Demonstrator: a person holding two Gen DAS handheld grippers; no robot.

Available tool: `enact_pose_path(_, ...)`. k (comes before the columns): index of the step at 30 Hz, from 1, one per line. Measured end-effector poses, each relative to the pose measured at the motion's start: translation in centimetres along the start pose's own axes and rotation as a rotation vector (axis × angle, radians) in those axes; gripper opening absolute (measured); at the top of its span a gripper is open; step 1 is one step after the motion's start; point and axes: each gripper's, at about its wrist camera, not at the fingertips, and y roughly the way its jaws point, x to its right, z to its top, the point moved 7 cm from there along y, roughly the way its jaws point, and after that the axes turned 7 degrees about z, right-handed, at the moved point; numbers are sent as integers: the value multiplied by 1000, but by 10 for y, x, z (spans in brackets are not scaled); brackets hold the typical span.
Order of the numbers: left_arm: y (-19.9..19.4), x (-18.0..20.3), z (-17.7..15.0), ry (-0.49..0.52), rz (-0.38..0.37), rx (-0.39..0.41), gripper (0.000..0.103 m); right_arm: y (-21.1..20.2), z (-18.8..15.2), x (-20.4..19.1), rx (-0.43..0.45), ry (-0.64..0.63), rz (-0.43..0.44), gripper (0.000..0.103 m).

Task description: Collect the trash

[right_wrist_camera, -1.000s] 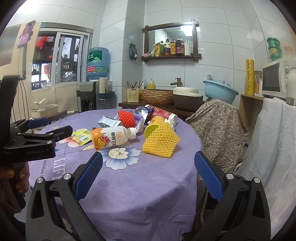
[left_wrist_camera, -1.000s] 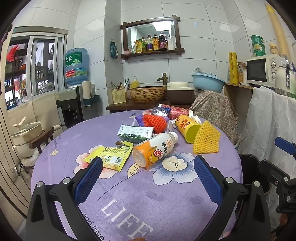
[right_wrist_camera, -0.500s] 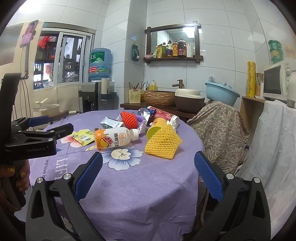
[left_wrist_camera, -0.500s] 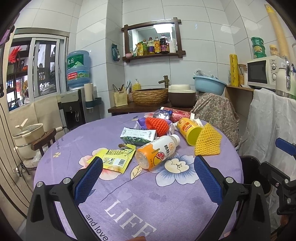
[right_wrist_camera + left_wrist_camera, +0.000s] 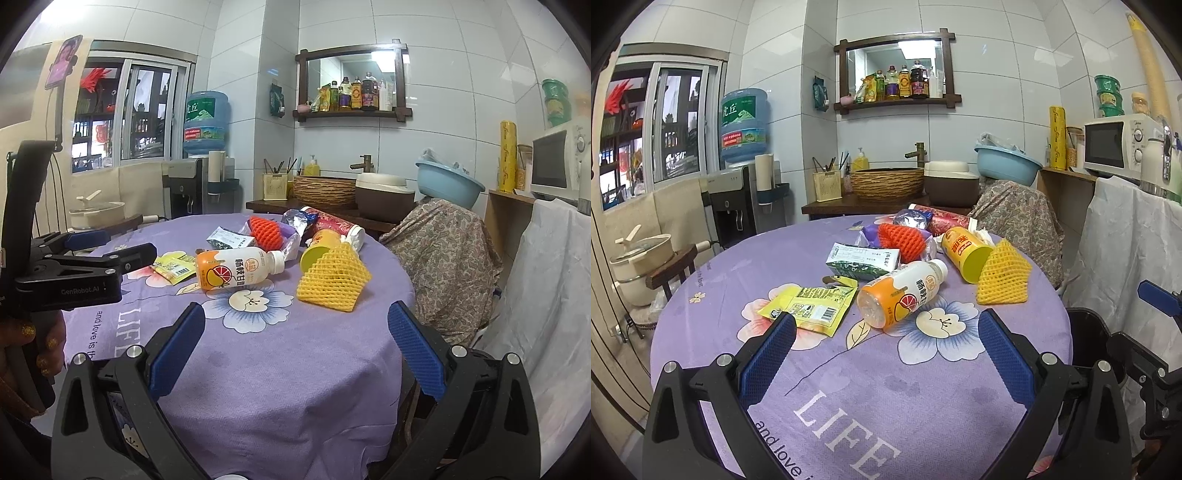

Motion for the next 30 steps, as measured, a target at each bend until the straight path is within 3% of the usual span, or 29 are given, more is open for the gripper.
enact_pose_path(30, -4, 2, 0, 0, -4, 14, 98, -6, -1, -8, -3, -21, 17, 98)
